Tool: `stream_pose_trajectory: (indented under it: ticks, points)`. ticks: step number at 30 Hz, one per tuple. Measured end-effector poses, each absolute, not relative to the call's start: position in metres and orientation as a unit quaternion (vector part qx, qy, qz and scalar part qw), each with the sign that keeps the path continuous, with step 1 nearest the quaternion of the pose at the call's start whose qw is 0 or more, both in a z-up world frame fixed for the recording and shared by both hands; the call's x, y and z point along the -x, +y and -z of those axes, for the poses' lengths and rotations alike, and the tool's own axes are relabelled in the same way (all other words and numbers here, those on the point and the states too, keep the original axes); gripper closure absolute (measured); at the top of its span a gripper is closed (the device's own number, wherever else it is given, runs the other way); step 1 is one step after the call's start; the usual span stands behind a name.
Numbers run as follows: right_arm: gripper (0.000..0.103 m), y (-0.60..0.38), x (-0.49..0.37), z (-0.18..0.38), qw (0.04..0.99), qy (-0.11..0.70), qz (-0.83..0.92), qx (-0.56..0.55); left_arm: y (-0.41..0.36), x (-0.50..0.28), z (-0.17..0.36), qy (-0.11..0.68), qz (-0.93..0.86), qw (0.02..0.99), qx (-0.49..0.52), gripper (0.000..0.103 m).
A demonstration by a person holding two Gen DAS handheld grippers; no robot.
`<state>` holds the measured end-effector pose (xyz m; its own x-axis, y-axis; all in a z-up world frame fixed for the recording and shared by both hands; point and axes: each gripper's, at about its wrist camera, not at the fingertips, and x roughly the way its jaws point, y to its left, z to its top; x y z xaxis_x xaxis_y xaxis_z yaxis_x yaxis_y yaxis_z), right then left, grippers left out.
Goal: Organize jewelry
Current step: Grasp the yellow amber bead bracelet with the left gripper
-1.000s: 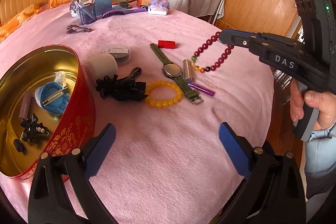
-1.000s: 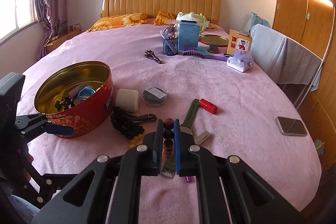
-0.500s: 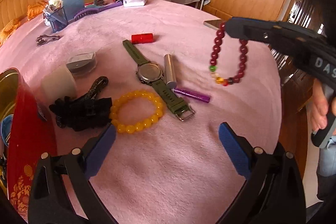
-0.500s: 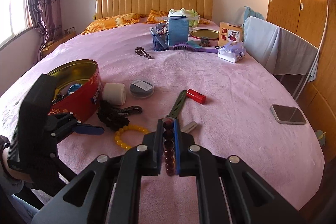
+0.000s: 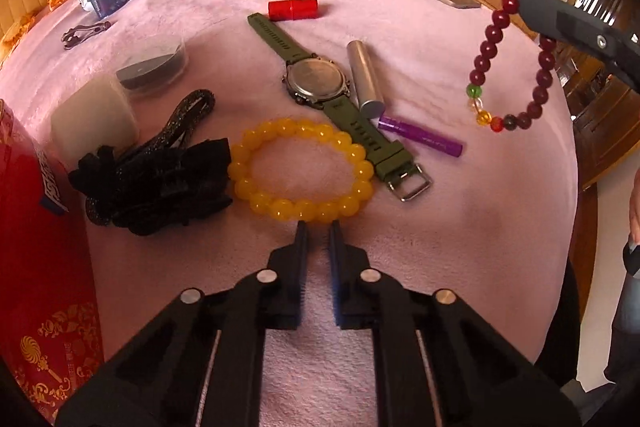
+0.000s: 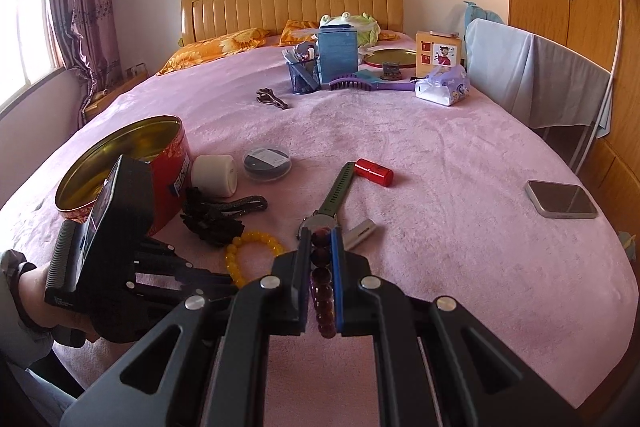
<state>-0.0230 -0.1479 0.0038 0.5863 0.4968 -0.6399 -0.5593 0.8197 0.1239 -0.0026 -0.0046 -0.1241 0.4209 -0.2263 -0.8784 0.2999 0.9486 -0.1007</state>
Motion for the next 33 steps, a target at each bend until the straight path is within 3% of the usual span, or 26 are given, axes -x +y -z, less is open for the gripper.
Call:
stream_pose_trajectory:
  ticks: [5,9,11,12,13,24,33]
  points:
    - [0.092,-0.151,0.024,-0.004,0.890,0.345,-0.296,0.037,-0.001,0.012,0.112,0.503,0.158,0.849,-0.030,0.103]
    - [0.092,-0.153,0.026,-0.007,0.890,0.342,-0.298,0.034,-0.006,0.013,0.108,0.489,0.150,0.857,-0.059,0.099]
    - [0.092,-0.153,0.026,-0.007,0.890,0.343,-0.298,0.033,-0.007,0.012,0.109,0.488,0.142,0.859,-0.068,0.070]
    - [0.092,-0.154,0.027,-0.007,0.890,0.343,-0.297,0.032,-0.008,0.011,0.110,0.487,0.135,0.860,-0.073,0.029]
    - [0.092,-0.154,0.026,-0.007,0.890,0.344,-0.297,0.031,-0.009,0.012,0.109,0.479,0.132,0.864,-0.076,0.021]
    - [0.092,-0.159,0.023,0.000,0.887,0.352,-0.299,0.022,-0.021,-0.007,0.107,0.465,0.155,0.864,-0.116,0.021]
    - [0.092,-0.164,0.018,0.006,0.886,0.359,-0.294,0.014,-0.032,-0.021,0.125,0.506,0.184,0.837,-0.096,0.021]
